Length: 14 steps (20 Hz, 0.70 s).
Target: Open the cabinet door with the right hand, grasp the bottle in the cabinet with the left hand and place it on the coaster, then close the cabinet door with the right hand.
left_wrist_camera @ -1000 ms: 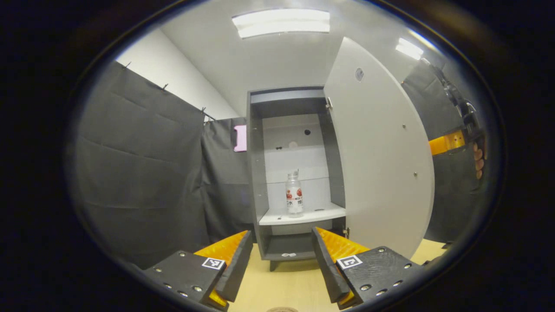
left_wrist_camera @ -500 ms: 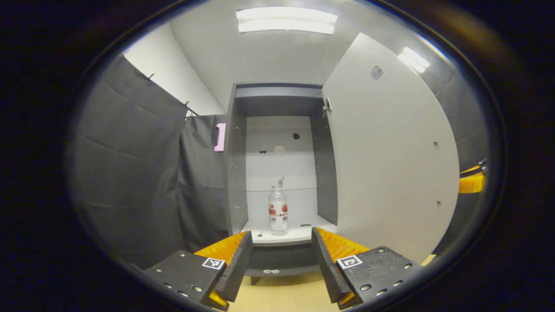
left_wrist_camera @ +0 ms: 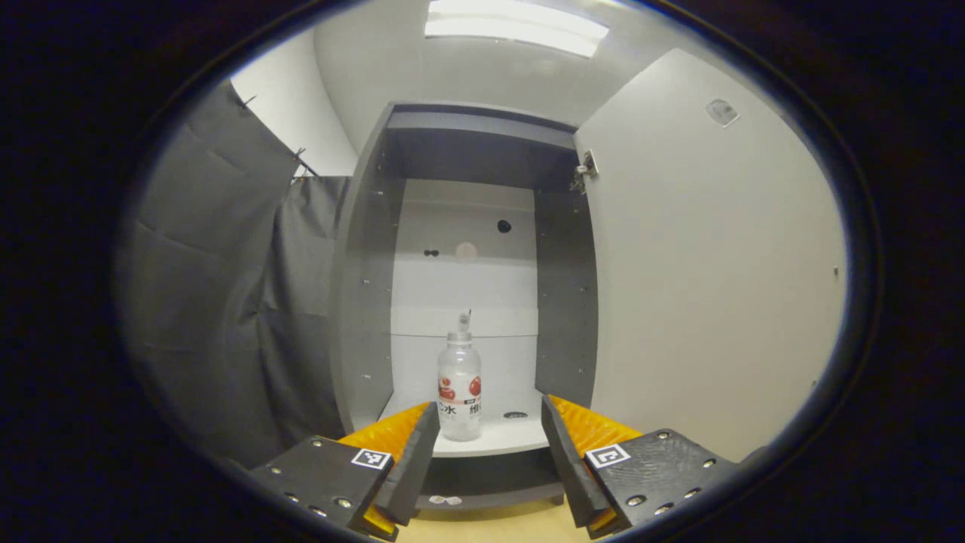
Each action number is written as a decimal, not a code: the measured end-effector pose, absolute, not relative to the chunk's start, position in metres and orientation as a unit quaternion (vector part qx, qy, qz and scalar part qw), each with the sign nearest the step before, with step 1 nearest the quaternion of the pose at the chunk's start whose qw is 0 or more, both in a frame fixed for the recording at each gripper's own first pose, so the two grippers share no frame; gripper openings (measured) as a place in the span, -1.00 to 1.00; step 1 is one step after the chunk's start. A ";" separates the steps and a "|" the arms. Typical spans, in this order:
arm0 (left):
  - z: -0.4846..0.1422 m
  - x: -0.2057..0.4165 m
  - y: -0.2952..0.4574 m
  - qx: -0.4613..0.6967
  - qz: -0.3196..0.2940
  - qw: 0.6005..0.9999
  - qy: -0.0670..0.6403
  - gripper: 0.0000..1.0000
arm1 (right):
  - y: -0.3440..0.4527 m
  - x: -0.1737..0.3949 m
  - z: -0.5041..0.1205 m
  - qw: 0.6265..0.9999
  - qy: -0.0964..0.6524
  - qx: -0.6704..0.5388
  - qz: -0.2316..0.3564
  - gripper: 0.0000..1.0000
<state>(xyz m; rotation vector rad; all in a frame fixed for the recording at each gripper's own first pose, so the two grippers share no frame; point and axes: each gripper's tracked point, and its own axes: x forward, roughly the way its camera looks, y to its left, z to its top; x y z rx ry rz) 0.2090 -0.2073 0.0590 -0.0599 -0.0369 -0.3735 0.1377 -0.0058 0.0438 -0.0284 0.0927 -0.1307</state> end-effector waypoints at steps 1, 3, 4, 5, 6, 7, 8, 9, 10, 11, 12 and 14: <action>0.057 0.221 -0.208 -0.029 -0.187 0.982 -0.019 0.56 | -0.008 0.137 0.042 0.996 0.049 -0.010 -0.076 0.91; 0.053 0.245 -0.211 -0.026 -0.187 0.982 -0.019 0.67 | -0.012 0.138 0.038 0.994 0.053 -0.004 -0.097 0.91; 0.050 0.257 -0.212 -0.025 -0.187 0.982 -0.018 0.67 | -0.014 0.137 0.036 0.993 0.055 -0.002 -0.107 0.91; 0.046 0.270 -0.214 -0.022 -0.187 0.982 -0.018 0.56 | -0.015 0.136 0.034 0.991 0.058 -0.001 -0.117 0.91; 0.043 0.282 -0.215 -0.019 -0.186 0.982 -0.017 0.56 | -0.016 0.136 0.032 0.990 0.061 0.001 -0.126 0.90; 0.039 0.292 -0.216 -0.018 -0.187 0.982 -0.017 0.67 | -0.016 0.137 0.029 0.989 0.064 0.002 -0.135 0.91; 0.035 0.304 -0.219 -0.017 -0.188 0.982 -0.017 0.67 | -0.017 0.138 0.027 0.988 0.067 0.002 -0.142 0.91; 0.030 0.314 -0.221 -0.017 -0.188 0.982 -0.014 0.67 | -0.016 0.138 0.025 0.986 0.069 0.002 -0.149 0.90; 0.025 0.323 -0.223 -0.018 -0.190 0.982 -0.011 0.55 | -0.017 0.138 0.024 0.985 0.071 0.001 -0.156 0.91; 0.019 0.334 -0.224 -0.018 -0.190 0.982 -0.005 0.55 | -0.016 0.139 0.023 0.984 0.072 0.001 -0.162 0.91; 0.014 0.344 -0.223 -0.019 -0.188 0.982 -0.001 0.55 | -0.016 0.138 0.021 0.983 0.073 0.001 -0.167 0.91; 0.002 0.362 -0.224 -0.017 -0.185 0.983 0.009 0.56 | -0.015 0.140 0.019 0.982 0.076 0.002 -0.173 0.91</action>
